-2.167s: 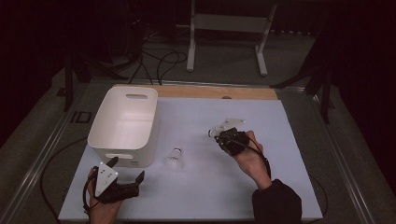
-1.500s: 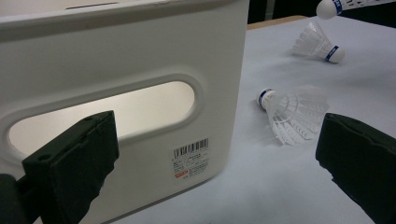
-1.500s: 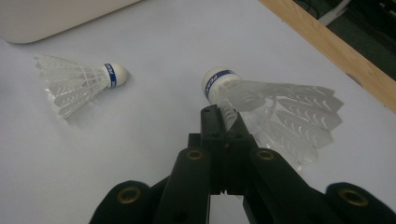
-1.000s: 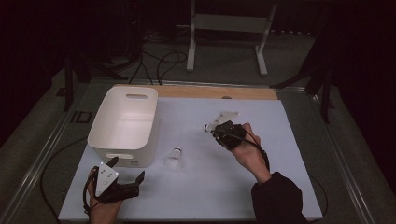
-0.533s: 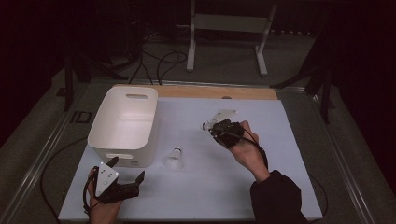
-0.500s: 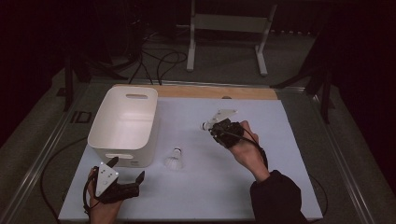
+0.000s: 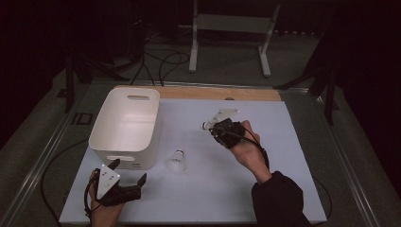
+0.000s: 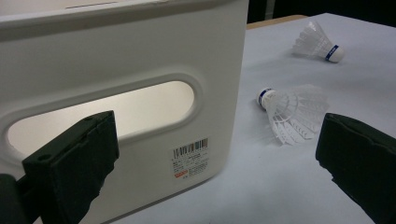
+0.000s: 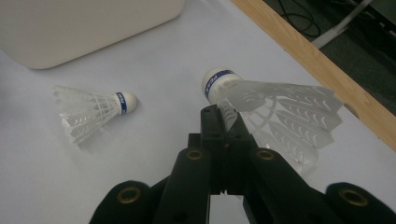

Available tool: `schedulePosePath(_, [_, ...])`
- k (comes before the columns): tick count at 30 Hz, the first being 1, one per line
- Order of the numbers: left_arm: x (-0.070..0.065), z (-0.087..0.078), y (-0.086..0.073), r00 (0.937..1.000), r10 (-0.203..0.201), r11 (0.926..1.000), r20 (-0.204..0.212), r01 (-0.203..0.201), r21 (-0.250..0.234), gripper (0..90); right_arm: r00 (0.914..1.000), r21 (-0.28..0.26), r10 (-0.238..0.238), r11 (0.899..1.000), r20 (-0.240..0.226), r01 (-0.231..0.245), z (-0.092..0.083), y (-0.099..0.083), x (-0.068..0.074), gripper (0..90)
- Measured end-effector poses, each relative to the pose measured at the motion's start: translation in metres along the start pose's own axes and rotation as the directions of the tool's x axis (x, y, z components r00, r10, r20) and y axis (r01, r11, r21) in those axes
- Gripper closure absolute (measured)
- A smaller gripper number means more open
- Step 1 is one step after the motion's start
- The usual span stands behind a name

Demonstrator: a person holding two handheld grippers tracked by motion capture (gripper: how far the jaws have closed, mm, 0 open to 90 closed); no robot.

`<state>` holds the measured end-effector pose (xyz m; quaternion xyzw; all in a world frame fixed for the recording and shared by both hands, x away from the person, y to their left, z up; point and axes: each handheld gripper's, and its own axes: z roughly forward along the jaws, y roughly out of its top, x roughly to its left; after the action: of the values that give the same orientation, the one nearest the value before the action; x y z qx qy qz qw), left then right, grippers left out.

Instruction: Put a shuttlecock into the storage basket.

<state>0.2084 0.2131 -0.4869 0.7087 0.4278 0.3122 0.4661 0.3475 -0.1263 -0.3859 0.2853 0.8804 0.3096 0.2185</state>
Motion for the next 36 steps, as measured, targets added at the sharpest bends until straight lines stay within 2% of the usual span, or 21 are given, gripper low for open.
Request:
schedulePosePath(21, [0.000, 0.000, 0.000, 1.0000, 0.002, 1.0000, 0.002, -0.002, 0.002, 0.0, 0.9999, -0.027, -0.007, 1.000, -0.015, 0.006, 0.002, 0.013, 0.003, 89.8])
schedulePosePath(36, [0.000, 0.000, 0.000, 1.0000, 0.001, 1.0000, 0.003, -0.001, 0.000, 0.1, 0.9995, -0.040, 0.007, 0.999, -0.030, -0.008, 0.005, 0.021, 0.004, 89.8])
